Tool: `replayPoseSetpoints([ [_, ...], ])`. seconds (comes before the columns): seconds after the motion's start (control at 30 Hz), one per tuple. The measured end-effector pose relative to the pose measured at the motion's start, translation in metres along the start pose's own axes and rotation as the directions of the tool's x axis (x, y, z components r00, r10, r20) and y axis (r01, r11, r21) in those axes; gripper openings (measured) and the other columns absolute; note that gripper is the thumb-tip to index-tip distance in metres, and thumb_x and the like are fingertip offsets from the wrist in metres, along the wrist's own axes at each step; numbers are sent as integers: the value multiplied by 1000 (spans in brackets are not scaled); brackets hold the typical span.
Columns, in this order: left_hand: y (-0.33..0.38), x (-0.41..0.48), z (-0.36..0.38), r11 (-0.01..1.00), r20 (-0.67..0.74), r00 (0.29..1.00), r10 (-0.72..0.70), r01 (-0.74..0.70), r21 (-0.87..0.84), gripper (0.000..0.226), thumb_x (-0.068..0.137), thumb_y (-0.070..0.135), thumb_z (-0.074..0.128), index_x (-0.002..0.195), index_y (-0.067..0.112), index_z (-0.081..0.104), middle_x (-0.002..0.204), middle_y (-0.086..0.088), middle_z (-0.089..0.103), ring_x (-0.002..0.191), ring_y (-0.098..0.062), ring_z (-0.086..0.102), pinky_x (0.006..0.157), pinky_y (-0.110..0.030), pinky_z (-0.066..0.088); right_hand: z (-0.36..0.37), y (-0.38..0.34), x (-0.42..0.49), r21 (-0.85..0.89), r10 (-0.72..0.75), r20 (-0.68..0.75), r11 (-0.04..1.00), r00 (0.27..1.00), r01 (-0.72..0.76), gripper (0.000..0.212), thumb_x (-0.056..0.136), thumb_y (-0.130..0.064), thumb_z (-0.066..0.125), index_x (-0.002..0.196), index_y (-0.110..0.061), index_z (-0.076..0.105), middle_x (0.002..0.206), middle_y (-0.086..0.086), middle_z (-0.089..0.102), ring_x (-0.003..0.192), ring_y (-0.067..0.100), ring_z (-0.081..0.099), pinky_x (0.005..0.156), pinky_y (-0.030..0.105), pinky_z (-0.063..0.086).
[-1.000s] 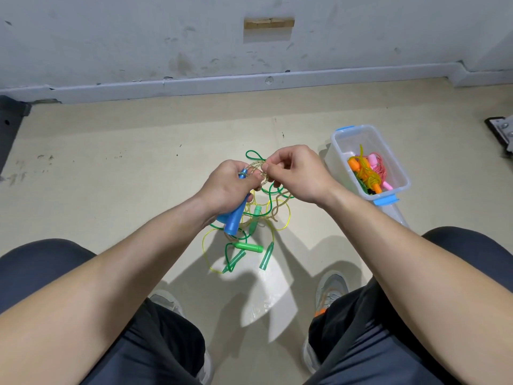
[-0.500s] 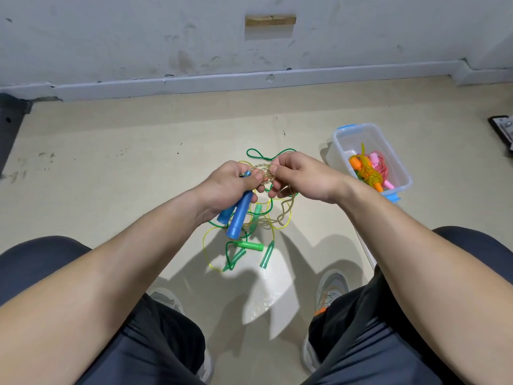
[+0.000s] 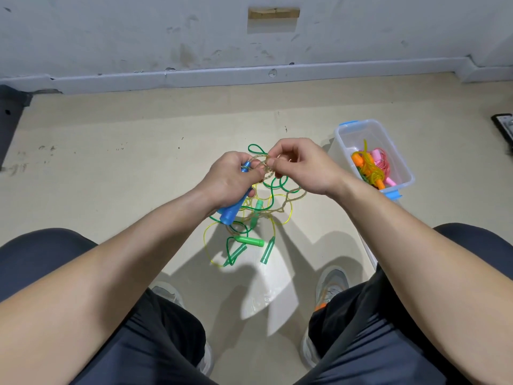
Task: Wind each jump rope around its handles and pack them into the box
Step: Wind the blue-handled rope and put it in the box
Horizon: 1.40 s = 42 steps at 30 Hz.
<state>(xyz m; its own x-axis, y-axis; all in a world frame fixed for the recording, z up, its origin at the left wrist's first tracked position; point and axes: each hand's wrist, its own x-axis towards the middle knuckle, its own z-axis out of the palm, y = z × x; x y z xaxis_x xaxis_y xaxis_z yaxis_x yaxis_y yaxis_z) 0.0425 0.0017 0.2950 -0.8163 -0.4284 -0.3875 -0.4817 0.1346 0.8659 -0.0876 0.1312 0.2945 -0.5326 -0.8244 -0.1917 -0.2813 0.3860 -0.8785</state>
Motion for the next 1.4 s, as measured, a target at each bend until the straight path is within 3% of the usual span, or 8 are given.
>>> replayPoseSetpoints([
  [0.07, -2, 1, 1, 999, -27, 1000, 10, -11, -32, 7, 97, 16, 65, 91, 13, 65, 89, -7, 63, 50, -12, 56, 52, -18, 47, 1, -1, 1, -4, 2, -13, 1000, 1000, -2, 9, 93, -20, 68, 84, -22, 68, 59, -12, 60, 66, 16, 53, 63, 30, 42],
  [0.17, -4, 0, 3, 994, -82, 995, 50, -58, -97, 7, 96, 14, 67, 103, 13, 68, 93, -4, 65, 51, -11, 56, 55, -20, 49, 0, -3, 0, 60, 52, -11, 997, 999, -52, 10, 97, -15, 66, 87, -14, 69, 59, -10, 62, 66, 20, 45, 53, 26, 34],
  [0.27, -2, -1, 4, 983, -118, 991, 57, -77, -168, 8, 96, 11, 66, 102, 15, 68, 91, 3, 63, 50, -12, 56, 56, -21, 49, -1, -4, -1, 94, 52, 2, 994, 999, -52, 13, 97, -14, 64, 86, -16, 70, 59, -10, 63, 67, 24, 42, 54, 29, 29],
  [0.5, -3, 1, 7, 985, -2, 1000, -7, 7, -172, 14, 103, 17, 56, 91, 20, 61, 80, 1, 56, 52, -8, 56, 54, -24, 45, -1, -2, 0, 37, 41, 14, 998, 999, -41, 10, 96, -16, 66, 86, -17, 69, 61, -10, 62, 63, 18, 45, 52, 23, 34],
  [0.67, -4, 4, 9, 971, -54, 998, 19, -31, -235, 8, 103, 16, 56, 104, 15, 64, 88, -6, 59, 54, -12, 55, 50, -22, 43, -4, 0, 1, 83, 23, 16, 996, 1000, -24, 9, 98, -13, 64, 90, -11, 68, 61, -9, 61, 65, 21, 42, 50, 23, 31],
  [0.97, 1, 4, 4, 947, -67, 998, 21, -41, -318, 9, 100, 14, 60, 101, 17, 69, 84, -6, 61, 53, -14, 53, 51, -25, 42, -8, 9, 2, 462, 101, 87, 877, 991, -130, 15, 100, -5, 56, 96, -8, 70, 69, 0, 67, 52, 8, 40, 51, 21, 33],
  [1.2, 7, -2, 4, 909, 8, 999, 33, -27, -416, 10, 100, 12, 59, 104, 14, 69, 81, -2, 61, 52, -13, 51, 46, -22, 41, -11, 16, 4, 403, 179, -41, 903, 983, -148, 14, 96, -1, 61, 93, -10, 72, 70, 0, 70, 55, 7, 54, 58, 22, 44],
  [1.4, 1, 0, 6, 944, -97, 995, 26, -57, -325, 7, 95, 12, 67, 94, 17, 71, 76, 0, 64, 49, -14, 54, 49, -23, 44, -7, 7, 1, 408, 155, -27, 904, 988, -131, 12, 91, 3, 67, 90, -8, 72, 64, -1, 71, 59, 8, 65, 54, 18, 46],
])
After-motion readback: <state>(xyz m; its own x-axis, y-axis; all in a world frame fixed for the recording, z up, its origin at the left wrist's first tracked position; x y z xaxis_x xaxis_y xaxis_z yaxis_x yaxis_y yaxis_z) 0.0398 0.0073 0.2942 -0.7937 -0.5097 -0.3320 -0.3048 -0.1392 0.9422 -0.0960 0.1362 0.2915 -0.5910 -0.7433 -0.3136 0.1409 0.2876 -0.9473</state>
